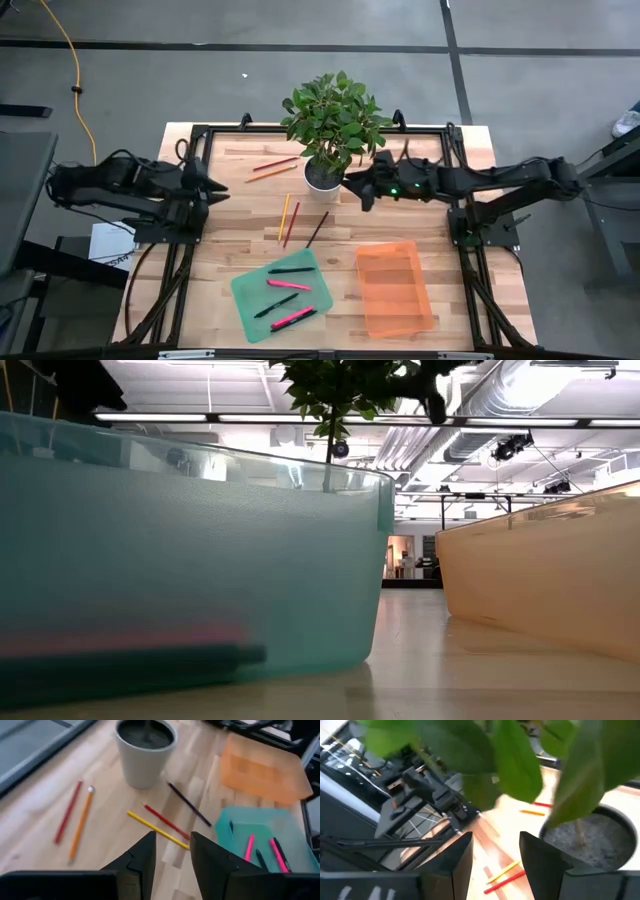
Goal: Sort pens & pencils
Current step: Put the orange pencil into the orange bin
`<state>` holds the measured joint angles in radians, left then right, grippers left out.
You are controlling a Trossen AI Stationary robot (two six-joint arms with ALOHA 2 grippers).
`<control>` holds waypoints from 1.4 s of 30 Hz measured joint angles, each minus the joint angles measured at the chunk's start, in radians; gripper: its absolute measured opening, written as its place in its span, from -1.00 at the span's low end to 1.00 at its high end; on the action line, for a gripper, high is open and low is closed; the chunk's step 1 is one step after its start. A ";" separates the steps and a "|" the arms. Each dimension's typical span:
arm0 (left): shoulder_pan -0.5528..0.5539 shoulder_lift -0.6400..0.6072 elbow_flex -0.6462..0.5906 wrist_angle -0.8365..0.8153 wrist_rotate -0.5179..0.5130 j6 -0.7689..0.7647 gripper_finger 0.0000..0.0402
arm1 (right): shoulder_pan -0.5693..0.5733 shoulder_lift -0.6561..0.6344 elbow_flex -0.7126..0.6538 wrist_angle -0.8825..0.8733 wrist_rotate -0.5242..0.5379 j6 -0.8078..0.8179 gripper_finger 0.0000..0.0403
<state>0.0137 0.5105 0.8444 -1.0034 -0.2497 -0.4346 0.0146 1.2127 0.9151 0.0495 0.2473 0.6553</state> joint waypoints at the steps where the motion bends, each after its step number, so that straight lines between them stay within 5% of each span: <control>1: 0.005 -0.008 -0.030 0.023 0.015 0.001 -0.47 | -0.011 0.011 0.002 -0.001 -0.012 0.007 -0.24; 11: 0.131 0.023 -0.167 0.117 0.118 0.087 -0.47 | -0.043 0.044 0.003 -0.013 -0.067 0.061 -0.24; 24: 0.618 0.332 -0.167 0.300 0.564 0.404 -0.47 | -0.034 0.045 0.003 -0.085 -0.097 0.019 -0.24; 32: 0.761 0.537 -0.163 0.309 0.583 0.569 -0.47 | -0.027 0.045 0.003 -0.177 -0.122 -0.001 -0.24; 42: 0.766 0.718 -0.053 0.301 0.474 0.732 -0.47 | -0.027 0.045 0.003 -0.256 -0.127 -0.009 -0.24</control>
<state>0.7799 1.2284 0.7910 -0.7028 0.2247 0.2978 -0.0124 1.2575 0.9184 -0.2070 0.1204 0.6464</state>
